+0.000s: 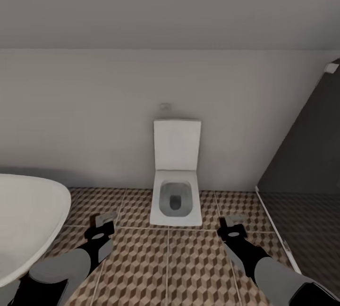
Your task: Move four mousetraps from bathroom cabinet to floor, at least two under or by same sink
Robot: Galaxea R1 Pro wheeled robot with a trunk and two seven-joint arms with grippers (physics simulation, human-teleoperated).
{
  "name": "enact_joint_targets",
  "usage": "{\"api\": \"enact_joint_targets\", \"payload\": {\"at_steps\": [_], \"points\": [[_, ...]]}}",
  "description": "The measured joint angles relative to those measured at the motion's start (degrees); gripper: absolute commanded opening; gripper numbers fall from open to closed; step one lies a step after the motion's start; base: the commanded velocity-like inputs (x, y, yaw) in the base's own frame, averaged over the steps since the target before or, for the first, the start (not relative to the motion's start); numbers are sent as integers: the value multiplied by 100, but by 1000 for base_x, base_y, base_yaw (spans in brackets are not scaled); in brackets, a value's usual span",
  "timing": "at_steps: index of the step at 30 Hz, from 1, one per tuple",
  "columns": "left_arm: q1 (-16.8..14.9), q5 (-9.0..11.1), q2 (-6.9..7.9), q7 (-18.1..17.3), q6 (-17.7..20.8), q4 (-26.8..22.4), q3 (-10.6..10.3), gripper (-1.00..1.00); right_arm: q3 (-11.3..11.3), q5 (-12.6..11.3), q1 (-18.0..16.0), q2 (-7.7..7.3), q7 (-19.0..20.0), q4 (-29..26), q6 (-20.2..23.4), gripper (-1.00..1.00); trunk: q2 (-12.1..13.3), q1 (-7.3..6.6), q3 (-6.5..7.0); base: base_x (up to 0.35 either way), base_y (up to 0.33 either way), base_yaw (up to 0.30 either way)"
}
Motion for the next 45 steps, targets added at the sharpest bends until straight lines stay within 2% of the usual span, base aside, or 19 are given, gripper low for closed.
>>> {"api": "enact_joint_targets", "payload": {"at_steps": [11, 24, 35, 45], "points": [[0, 0, -36, -8, 4, -8, -1, -100, 0, -3, 0, 4, -1, -3, -15, -100, 0, 0, -5, 324, -145, -151], [0, 0, -20, -2, 2, -6, 7, -100, 6, 5, 0, 13, 0, -5, -21, -100, 0, 0, -5, 318, -131, -15], [1, 9, 34, 5, 2, 28, 16, -100, 7, 30, 4, 22, 2, 6, -49, -100, 0, 0, -26, 336, -3, 192], [0, 5, 9, 4, -30, 2, 1, -100, 7, 24, 9, 19, 0, -5, -56, -100, 0, 2, -31, 237, 0, 31]]}}
